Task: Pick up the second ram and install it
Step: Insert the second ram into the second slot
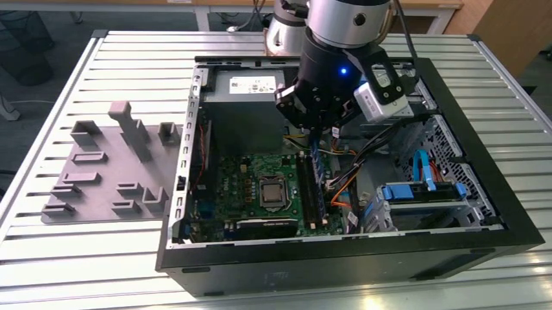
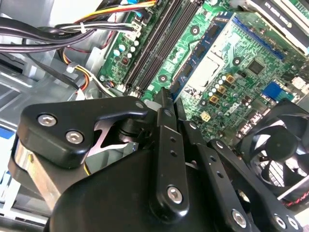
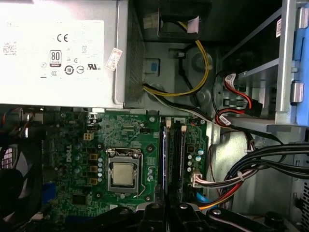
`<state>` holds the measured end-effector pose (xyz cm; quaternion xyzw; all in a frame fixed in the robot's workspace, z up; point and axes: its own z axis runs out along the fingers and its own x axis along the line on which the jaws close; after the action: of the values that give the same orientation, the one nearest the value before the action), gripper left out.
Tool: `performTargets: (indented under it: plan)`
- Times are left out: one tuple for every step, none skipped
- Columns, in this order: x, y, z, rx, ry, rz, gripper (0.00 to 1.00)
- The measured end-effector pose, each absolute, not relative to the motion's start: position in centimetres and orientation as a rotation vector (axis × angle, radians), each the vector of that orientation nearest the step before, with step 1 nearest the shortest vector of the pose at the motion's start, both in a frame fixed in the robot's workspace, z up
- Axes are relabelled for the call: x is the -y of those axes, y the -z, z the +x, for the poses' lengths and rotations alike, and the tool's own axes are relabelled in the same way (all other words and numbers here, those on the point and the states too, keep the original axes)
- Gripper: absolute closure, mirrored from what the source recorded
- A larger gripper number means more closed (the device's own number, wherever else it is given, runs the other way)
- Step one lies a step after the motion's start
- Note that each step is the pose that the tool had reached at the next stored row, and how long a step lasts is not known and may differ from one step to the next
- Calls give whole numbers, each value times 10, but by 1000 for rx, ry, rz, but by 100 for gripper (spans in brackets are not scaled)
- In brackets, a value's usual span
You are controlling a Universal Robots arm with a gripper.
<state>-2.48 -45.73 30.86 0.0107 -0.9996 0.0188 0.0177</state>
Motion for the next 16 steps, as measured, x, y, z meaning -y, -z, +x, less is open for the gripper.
performTargets:
  plan:
    - [457,-309,-25,3105,-59,33,86]
    - [457,-308,-25,3106,-58,33,86]
    - [457,-308,-25,3106,-58,33,86]
    - [457,-308,-25,3106,-58,33,86]
    - [457,-308,-25,3106,-58,33,86]
    - [457,-308,-25,3106,-58,33,86]
    - [457,-308,-25,3106,-58,33,86]
    - [457,-308,-25,3106,-58,33,86]
    - [457,-308,-25,3106,-58,33,86]
    - [457,-308,-25,3106,-58,33,86]
    - [457,-308,-25,3106,-59,33,86]
    - [457,-308,-25,3106,-58,33,86]
    - [457,-308,-25,3106,-58,33,86]
    - [457,-307,-25,3106,-57,33,86]
    - [457,-306,-25,3106,-58,31,86]
    - [457,-304,-25,3106,-58,30,86]
